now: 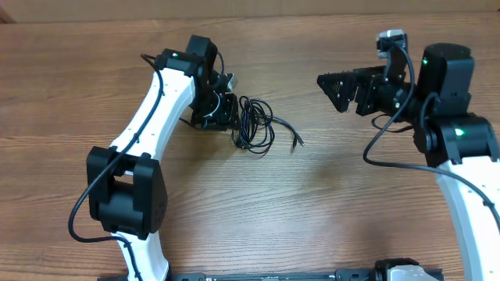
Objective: Untangle cables
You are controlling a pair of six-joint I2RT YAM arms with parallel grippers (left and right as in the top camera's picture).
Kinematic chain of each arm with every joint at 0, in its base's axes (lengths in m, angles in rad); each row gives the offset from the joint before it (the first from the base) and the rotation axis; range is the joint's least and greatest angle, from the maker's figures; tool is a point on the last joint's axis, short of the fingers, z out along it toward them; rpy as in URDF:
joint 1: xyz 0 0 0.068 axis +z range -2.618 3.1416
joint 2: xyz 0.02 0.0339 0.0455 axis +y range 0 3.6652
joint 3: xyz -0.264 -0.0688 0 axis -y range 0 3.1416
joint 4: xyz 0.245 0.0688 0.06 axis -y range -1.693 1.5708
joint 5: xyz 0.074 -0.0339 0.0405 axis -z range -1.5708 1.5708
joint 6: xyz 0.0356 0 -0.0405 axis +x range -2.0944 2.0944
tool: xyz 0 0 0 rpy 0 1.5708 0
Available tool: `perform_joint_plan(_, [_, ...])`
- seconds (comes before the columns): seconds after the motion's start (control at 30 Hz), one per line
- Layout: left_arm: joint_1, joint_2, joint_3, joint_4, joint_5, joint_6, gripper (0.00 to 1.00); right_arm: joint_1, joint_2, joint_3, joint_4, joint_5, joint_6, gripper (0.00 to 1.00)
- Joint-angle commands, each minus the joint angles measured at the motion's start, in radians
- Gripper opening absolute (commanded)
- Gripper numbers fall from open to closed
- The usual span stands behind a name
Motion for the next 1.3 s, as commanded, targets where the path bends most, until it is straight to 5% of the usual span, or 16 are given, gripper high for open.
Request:
perform_joint_plan(0.0, [-0.035, -0.027, -0.061, 0.032, -0.098, -0.113, 0.32, 0.001, 0.041, 0.023, 0.05, -0.166, 0.024, 0.85])
perform_joint_plan(0.4, [-0.087, -0.027, -0.254, 0.329, -0.109, -0.214, 0.43, 0.03, 0.061, 0.021, -0.048, -0.172, 0.043, 0.75])
perform_joint_plan(0.7, [-0.085, -0.026, -0.261, 0.392, -0.203, -0.214, 0.41, 0.059, 0.171, 0.021, -0.159, -0.09, 0.043, 0.75])
perform_joint_plan(0.93, [-0.084, -0.026, -0.307, 0.441, -0.208, -0.203, 0.33, 0.059, 0.306, 0.021, -0.159, -0.177, 0.048, 0.75])
perform_joint_plan(1.03, [-0.084, -0.026, -0.318, 0.451, -0.195, -0.202, 0.12, 0.06, 0.343, 0.021, -0.159, -0.176, 0.051, 0.75])
perform_joint_plan(1.17, [-0.084, -0.027, -0.318, 0.462, -0.071, -0.104, 0.11, 0.06, 0.386, 0.021, -0.158, -0.176, 0.058, 0.74])
perform_joint_plan(1.23, [-0.082, -0.027, -0.317, 0.459, 0.023, -0.031, 0.11, 0.06, 0.404, 0.021, -0.158, -0.178, 0.079, 0.61])
perform_joint_plan(1.27, [-0.078, -0.027, -0.317, 0.453, 0.052, -0.006, 0.11, 0.06, 0.415, 0.021, -0.158, -0.176, 0.093, 0.44])
